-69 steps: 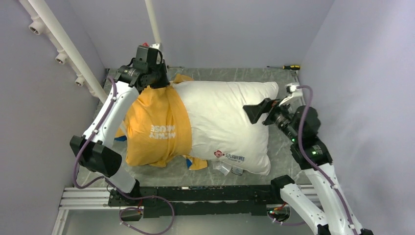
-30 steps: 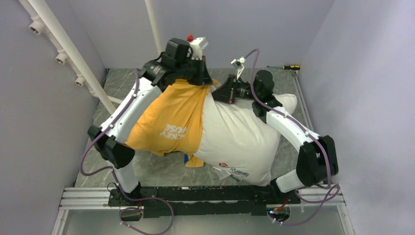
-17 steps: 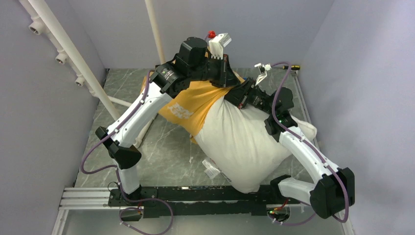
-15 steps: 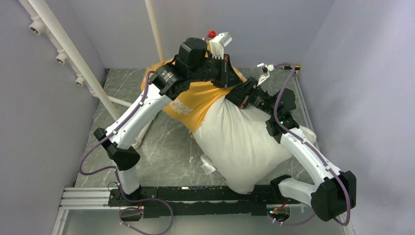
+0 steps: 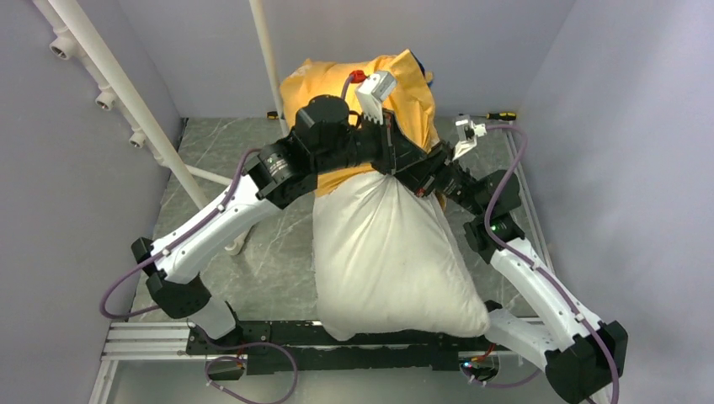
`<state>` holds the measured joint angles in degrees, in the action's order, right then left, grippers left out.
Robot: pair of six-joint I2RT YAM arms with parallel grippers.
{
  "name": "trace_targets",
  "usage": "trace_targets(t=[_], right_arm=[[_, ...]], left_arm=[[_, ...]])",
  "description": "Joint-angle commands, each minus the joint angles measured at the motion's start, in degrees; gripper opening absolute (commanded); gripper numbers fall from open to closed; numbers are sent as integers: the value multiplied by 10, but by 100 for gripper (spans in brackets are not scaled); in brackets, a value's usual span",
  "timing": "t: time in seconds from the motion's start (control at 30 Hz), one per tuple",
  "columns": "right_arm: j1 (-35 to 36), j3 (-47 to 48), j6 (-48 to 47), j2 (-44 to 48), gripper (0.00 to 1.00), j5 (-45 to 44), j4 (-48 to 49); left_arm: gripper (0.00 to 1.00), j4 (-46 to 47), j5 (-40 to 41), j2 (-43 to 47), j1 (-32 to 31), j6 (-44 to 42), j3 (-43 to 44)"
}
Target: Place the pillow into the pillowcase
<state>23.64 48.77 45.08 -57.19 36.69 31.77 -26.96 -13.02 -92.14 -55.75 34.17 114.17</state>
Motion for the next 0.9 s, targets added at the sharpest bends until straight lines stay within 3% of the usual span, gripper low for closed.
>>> trace_targets(t=[0.0,0.2,0.3,0.4,0.53,0.67,0.7,0.77,0.87], right_arm=[[2,-13,-4,33,0,-189,65],[-20,-63,2,28,0,-248,21],[-64,-80,40,-4,0,-227,14],[-105,-118,81,-24,0,-236,61],[-145,-105,91,-75,0,-208,95],[-155,-36,39,-109,1,-167,-30],[-156,-25,31,-106,11,-160,-70],[-157,-2,10,-86,44,-139,-170],[-157,32,-43,-40,74,-131,-352]], left_arm=[[0,68,-120,51,-95,40,-97],[0,43,73,135,-96,50,-266],[0,89,65,152,-97,72,-330],[0,113,41,138,-116,82,-344],[0,49,96,116,-142,63,-336],[0,18,246,125,-139,80,-376],[0,21,277,129,-134,81,-388],[0,10,301,128,-104,108,-398],[0,32,243,102,-30,126,-415]])
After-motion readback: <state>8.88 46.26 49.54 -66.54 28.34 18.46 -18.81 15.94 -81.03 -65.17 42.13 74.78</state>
